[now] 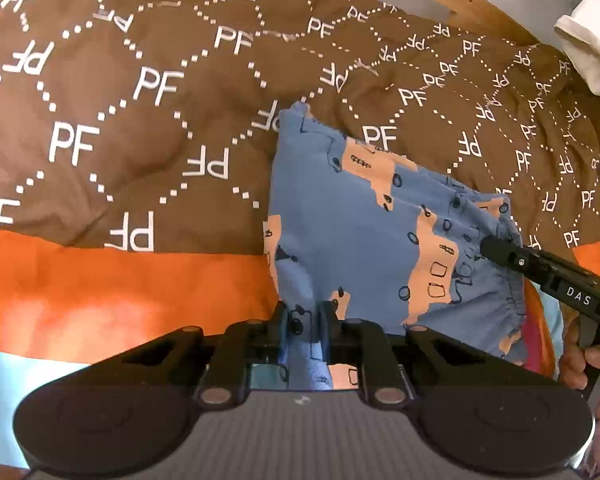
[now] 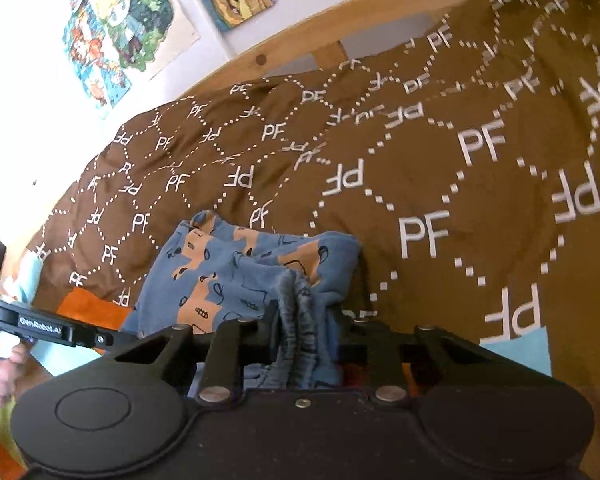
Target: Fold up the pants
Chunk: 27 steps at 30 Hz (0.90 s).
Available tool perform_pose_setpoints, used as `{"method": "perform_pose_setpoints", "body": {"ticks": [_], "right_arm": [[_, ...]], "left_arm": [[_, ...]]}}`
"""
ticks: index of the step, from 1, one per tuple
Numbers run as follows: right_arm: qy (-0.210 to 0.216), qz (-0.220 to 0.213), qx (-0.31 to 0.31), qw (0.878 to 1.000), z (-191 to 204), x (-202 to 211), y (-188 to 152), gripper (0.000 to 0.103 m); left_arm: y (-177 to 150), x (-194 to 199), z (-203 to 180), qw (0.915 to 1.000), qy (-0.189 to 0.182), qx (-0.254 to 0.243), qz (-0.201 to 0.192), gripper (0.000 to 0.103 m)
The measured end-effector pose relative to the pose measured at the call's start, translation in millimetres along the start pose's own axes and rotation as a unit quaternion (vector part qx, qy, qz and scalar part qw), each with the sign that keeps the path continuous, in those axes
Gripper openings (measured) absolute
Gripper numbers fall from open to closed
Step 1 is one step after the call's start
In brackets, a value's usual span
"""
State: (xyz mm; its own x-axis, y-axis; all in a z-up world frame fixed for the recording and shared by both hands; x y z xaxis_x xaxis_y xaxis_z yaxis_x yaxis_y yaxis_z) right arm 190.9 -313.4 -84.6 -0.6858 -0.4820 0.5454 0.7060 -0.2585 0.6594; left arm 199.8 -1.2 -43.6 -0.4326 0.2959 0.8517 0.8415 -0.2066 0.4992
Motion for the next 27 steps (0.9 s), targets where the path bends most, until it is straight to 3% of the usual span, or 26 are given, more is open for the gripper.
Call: {"method": "perform_pose_setpoints", "body": {"ticks": [9, 21, 27], "right_arm": [[-0.026, -0.031, 0.093, 0.995, 28, 12, 2, 0.016], [-0.015, -0.109, 0.11, 0.988, 44, 49, 34, 0.015], [-0.036, -0.153, 0.138, 0.978, 48, 55, 69, 0.015]], "left_arm": [[4, 24, -23, 0.9978, 0.012, -0.054, -0.037, 0.011], [26, 60, -45, 0.9903, -0.009, -0.071, -0.119, 0.01], [60, 53, -55, 0.9827, -0.006, -0.084, -0.165, 0.011]]}}
Point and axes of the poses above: each gripper's, at about its wrist camera, not at the fingertips, and x roughly against the way its jaws point, z to its left, y to its top, the point moved 2 cm from there along -x, roughly the way its jaws point, and after that the axes turned 8 degrees about -x, right-handed, at the moved point
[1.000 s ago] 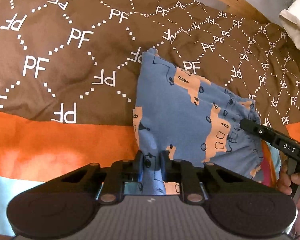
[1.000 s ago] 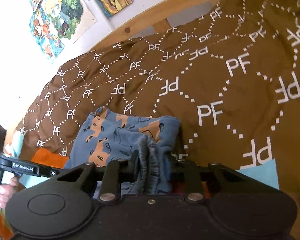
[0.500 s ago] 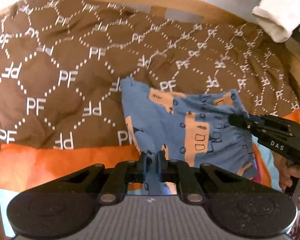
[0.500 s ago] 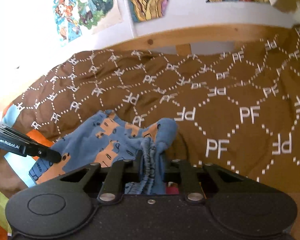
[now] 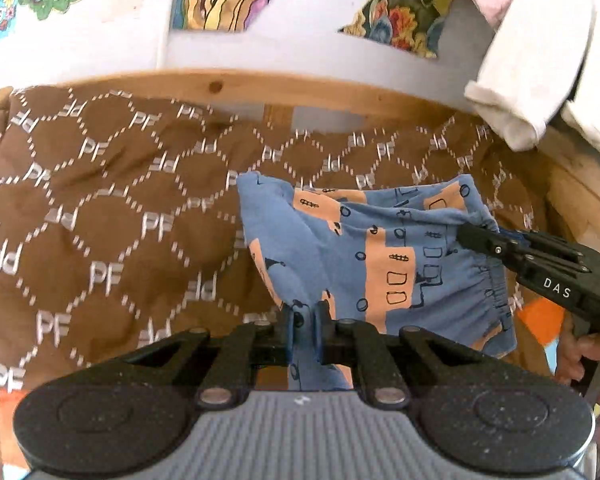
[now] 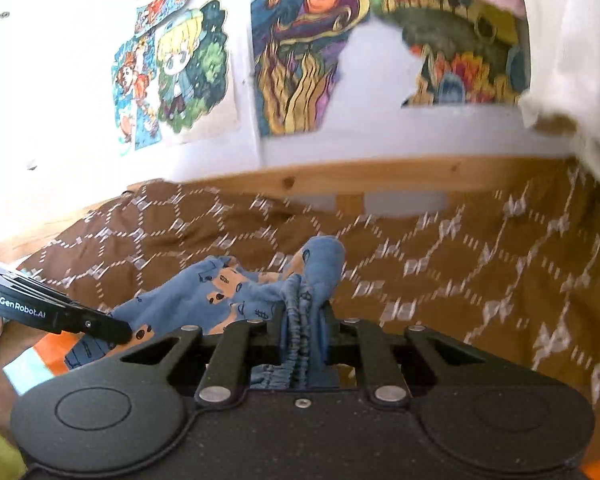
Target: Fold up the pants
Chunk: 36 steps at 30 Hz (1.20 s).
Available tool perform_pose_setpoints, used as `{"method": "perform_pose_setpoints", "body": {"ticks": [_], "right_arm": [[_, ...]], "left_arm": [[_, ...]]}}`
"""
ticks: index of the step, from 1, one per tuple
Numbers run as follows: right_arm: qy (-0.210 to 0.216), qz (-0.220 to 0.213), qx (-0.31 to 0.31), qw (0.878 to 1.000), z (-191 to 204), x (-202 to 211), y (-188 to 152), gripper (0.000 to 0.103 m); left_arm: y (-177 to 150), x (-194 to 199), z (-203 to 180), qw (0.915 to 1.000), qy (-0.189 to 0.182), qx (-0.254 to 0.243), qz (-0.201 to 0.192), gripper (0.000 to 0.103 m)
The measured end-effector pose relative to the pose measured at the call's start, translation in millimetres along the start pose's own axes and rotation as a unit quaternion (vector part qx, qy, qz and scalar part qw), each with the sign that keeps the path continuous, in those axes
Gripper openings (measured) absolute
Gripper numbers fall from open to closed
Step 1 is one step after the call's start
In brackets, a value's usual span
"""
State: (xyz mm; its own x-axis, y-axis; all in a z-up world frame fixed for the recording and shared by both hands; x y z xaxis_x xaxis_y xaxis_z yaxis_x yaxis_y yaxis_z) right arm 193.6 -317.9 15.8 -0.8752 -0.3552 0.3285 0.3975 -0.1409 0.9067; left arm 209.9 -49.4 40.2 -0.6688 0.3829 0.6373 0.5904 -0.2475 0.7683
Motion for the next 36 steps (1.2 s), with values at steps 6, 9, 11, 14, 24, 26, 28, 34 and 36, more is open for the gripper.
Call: {"method": "perform_pose_setpoints", "body": {"ticks": [6, 9, 11, 14, 24, 26, 28, 34, 36], "right_arm": [[-0.006, 0.021, -0.009, 1.0, -28, -36, 14, 0.016], [-0.015, 0.055, -0.007, 0.998, -39, -56, 3, 0.02], [-0.034, 0.075, -0.011, 0.997, -48, -66, -9, 0.022], [-0.058, 0.078, -0.038, 0.995, -62, -69, -20, 0.035], [-0.108, 0.034, -0.035, 0.993, -60, -51, -21, 0.086], [-0.111, 0.015, -0.037, 0.993, -56, -41, -19, 0.09], [-0.118, -0.008, -0.041, 0.992, -51, -29, -19, 0.101], [-0.13, -0.027, -0.028, 0.991, -36, -6, -23, 0.102], [-0.137, -0.036, -0.02, 0.99, -30, 1, -22, 0.102]], "left_arm": [[10, -41, 4, 0.9999, 0.002, 0.002, 0.014, 0.011], [-2, -65, 7, 0.9988, 0.011, -0.013, 0.047, 0.011], [-12, -77, 10, 0.9975, 0.015, -0.013, 0.068, 0.011], [-21, -83, 15, 0.9964, 0.021, -0.014, 0.081, 0.02], [-20, -59, 25, 0.9956, 0.065, -0.005, 0.067, 0.067], [-19, -50, 24, 0.9949, 0.082, -0.009, 0.058, 0.081], [-17, -40, 22, 0.9936, 0.103, -0.015, 0.044, 0.091], [-13, -21, 10, 0.9893, 0.145, -0.01, 0.007, 0.102], [-14, -18, 3, 0.9894, 0.145, -0.002, -0.002, 0.102]]}}
Point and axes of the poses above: each gripper's, at about its wrist camera, not at the fingertips, and x roughly against the way its jaws point, z to its left, y to its top, the point moved 2 cm from there along -x, roughly the way its jaws point, and after that the axes turned 8 degrees about -x, right-handed, at the moved point
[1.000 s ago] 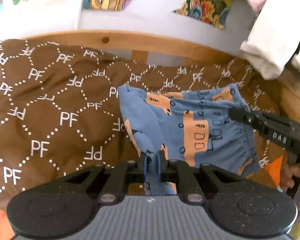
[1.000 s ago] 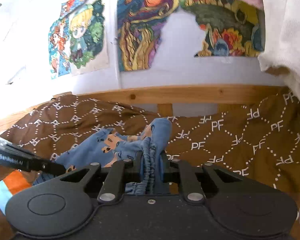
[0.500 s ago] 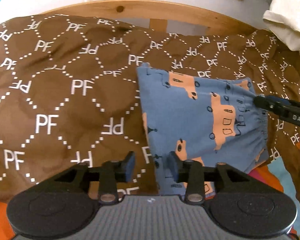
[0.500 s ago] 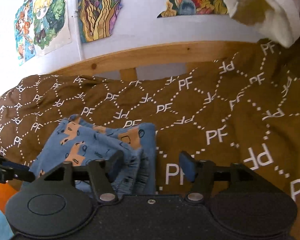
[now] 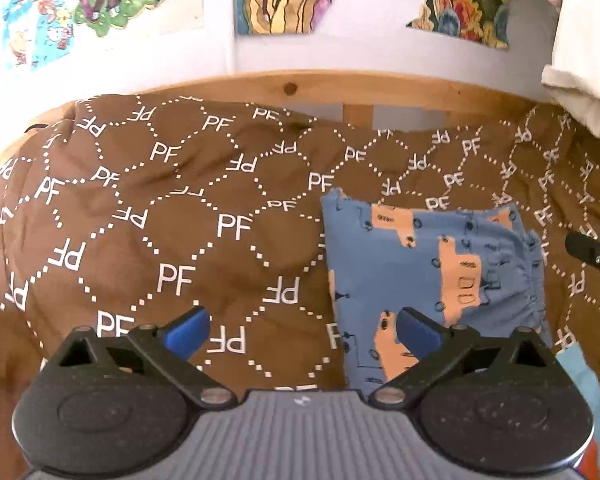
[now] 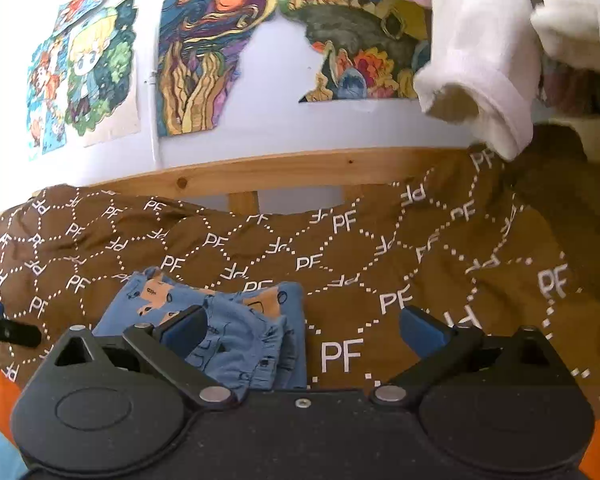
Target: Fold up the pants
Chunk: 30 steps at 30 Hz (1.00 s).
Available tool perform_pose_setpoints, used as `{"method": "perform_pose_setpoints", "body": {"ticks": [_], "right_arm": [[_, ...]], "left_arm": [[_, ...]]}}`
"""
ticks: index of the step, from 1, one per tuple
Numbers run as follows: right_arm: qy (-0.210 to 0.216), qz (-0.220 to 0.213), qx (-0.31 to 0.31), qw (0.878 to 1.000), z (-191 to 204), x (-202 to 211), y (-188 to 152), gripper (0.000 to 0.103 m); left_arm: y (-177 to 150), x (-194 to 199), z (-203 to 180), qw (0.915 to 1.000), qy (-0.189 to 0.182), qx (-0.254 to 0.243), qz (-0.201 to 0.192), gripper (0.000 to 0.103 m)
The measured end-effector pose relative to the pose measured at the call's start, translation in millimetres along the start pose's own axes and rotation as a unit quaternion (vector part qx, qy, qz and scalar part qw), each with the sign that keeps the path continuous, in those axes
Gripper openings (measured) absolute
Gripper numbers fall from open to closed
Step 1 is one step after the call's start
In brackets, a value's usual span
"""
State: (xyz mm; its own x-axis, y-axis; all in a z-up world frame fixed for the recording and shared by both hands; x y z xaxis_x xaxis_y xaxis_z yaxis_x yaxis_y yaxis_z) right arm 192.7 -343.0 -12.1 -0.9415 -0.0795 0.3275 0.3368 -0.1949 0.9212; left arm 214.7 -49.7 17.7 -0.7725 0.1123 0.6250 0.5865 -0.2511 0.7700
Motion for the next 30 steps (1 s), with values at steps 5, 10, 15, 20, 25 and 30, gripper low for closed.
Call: {"method": "perform_pose_setpoints", "body": {"ticks": [5, 10, 15, 20, 25, 30], "right_arm": [[0.0, -0.02, -0.005, 1.0, 9, 20, 1, 0.102], [-0.012, -0.031, 0.01, 0.999, 19, 40, -1, 0.102], [-0.018, -0.041, 0.013, 0.999, 27, 68, -7, 0.102], [-0.023, -0.051, 0.013, 0.998, 33, 89, -6, 0.102], [-0.031, -0.065, 0.003, 0.997, 34, 114, -9, 0.102], [-0.032, -0.059, 0.003, 0.998, 40, 137, -21, 0.102]], "left_arm": [[-5, 9, -9, 0.9994, -0.001, 0.031, -0.017, 0.103], [-12, 25, -16, 0.998, 0.01, 0.05, -0.036, 0.103], [-23, 44, -28, 0.9976, 0.022, 0.04, -0.053, 0.103], [-31, 66, -34, 0.9971, 0.028, 0.03, -0.064, 0.103], [-45, 85, -36, 0.9971, 0.025, 0.039, -0.061, 0.103], [-62, 102, -40, 0.9971, 0.027, 0.038, -0.06, 0.103]]}}
Point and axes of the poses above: each gripper's, at about its wrist camera, not at the fingertips, and x roughly against the way its jaws point, z to its left, y to its top, the point moved 2 cm from there along -x, roughly the way its jaws point, and after that the axes turned 8 degrees about -x, right-handed, at the moved point
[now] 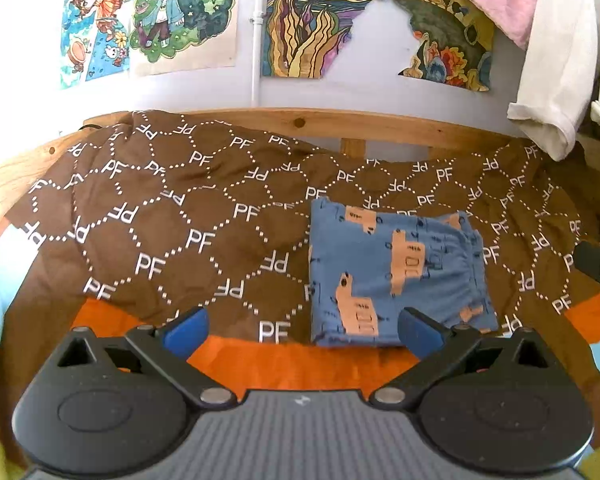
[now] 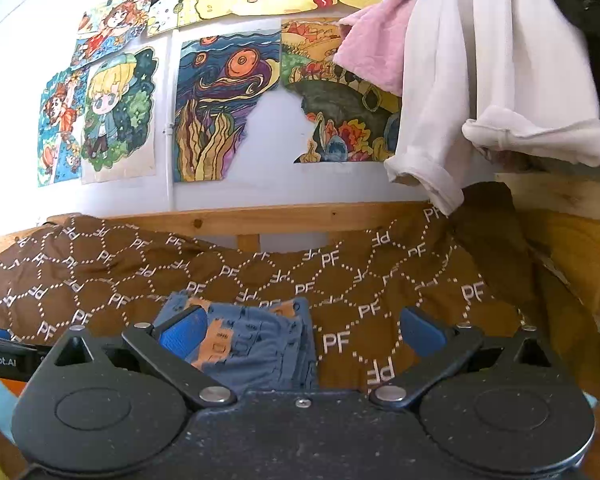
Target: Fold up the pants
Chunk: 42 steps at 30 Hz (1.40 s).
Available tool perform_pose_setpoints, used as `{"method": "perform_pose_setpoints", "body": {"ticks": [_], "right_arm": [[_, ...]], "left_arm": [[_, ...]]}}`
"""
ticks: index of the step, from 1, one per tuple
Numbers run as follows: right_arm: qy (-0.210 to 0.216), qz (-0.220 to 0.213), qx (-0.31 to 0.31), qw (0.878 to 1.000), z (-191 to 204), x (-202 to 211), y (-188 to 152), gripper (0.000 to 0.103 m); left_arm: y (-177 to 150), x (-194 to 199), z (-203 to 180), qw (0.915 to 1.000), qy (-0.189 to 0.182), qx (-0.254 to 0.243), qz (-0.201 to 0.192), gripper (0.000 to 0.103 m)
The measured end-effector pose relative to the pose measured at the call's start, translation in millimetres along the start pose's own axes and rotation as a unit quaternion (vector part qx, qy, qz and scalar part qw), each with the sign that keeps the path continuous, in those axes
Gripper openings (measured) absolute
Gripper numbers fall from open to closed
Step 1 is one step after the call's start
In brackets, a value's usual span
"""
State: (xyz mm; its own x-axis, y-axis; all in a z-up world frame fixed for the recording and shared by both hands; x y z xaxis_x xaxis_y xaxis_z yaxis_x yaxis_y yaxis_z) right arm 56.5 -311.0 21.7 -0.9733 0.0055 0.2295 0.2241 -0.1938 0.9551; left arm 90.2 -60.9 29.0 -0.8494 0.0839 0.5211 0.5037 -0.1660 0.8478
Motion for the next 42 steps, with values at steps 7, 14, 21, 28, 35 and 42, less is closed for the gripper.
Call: {"method": "perform_pose_setpoints", "body": {"ticks": [7, 14, 21, 28, 35, 42], "right_arm": [[-0.006, 0.004, 0.0, 1.0, 6, 31, -11, 0.102], [0.0, 0.028, -0.002, 1.0, 10, 49, -30, 0.102], [0.012, 0.06, -0.016, 0.998, 10, 26, -36, 0.102], [-0.003, 0.106, -0.033, 0.994, 4, 15, -48, 0.102], [-0.013, 0.114, -0.033, 0.993, 2, 14, -50, 0.102], [-0.012, 0.115, -0.023, 0.993, 3, 15, -50, 0.102]], "left_arm": [[-10, 19, -7, 0.9991, 0.002, -0.039, -0.015, 0.103], [-24, 7, -7, 0.999, 0.001, -0.044, 0.009, 0.103], [-38, -4, -3, 0.9987, 0.001, -0.042, 0.03, 0.103], [-41, -11, 3, 0.9982, 0.002, -0.041, 0.043, 0.103], [-43, -10, 3, 0.9978, 0.003, -0.049, 0.044, 0.103], [-44, -8, 2, 0.9979, 0.0, -0.049, 0.044, 0.103]]}}
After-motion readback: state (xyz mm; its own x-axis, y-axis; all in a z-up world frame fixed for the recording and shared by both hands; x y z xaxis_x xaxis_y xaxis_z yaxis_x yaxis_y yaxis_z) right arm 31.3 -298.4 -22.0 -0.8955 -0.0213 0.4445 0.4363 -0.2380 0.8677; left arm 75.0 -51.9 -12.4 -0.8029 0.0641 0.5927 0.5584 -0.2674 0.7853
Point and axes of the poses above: each gripper's, at about its wrist camera, not at the fingertips, and x roughly against the way its jaws point, z to its left, y to its top, the point moved 2 cm from there along -x, roughly the way its jaws point, and after that the axes turned 8 degrees about -x, right-handed, at the moved point
